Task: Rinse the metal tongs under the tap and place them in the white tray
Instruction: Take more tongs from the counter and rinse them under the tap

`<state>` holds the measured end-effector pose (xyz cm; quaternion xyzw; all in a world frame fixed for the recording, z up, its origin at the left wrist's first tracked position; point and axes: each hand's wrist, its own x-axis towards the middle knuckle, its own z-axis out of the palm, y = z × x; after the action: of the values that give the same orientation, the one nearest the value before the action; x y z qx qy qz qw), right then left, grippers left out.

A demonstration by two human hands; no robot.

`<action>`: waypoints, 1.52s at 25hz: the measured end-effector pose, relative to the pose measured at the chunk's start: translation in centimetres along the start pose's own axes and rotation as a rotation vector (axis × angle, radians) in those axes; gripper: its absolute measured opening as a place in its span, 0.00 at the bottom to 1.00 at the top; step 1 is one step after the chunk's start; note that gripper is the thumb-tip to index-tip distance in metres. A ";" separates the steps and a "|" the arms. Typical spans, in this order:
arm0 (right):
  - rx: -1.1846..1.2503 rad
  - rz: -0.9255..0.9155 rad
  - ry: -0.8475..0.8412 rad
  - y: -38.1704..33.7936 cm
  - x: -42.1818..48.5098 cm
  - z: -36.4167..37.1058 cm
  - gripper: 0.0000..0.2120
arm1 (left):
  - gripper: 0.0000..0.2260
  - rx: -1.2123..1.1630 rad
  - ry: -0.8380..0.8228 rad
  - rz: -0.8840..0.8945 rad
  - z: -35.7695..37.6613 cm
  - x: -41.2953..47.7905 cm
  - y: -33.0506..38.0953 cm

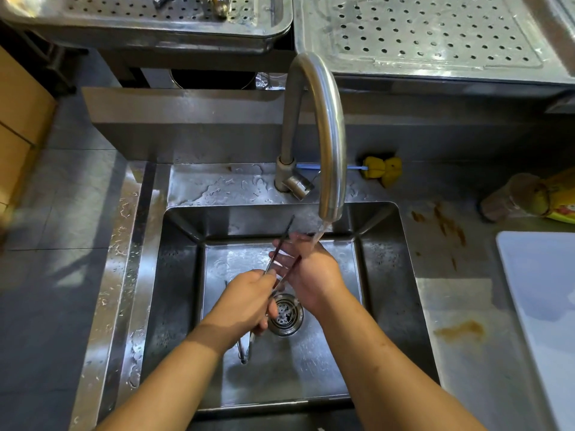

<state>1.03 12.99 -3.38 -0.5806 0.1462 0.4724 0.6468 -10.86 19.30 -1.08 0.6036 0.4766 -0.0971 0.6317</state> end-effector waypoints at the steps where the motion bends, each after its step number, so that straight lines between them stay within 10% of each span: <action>1: -0.061 -0.029 0.009 0.0 -0.1 -0.1 0.04 | 0.18 -0.022 0.000 -0.014 -0.1 0.0 0.0; 7: 0.047 0.033 0.040 -1.2 -0.8 -0.3 0.17 | 0.12 -0.168 -0.191 -0.250 -0.5 -0.1 -0.5; 11: 0.103 0.064 -0.162 -0.9 -1.8 -1.0 0.06 | 0.12 -0.206 -0.204 -0.308 -0.7 -0.2 -1.5; 38: 0.128 -0.047 -0.029 -3.9 0.2 -6.9 0.06 | 0.18 -0.187 -0.379 -0.160 2.8 3.7 5.3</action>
<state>6.70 7.46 -3.08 -0.5345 0.1531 0.4550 0.6956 -3.83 19.96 -0.71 0.4737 0.4027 -0.2139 0.7535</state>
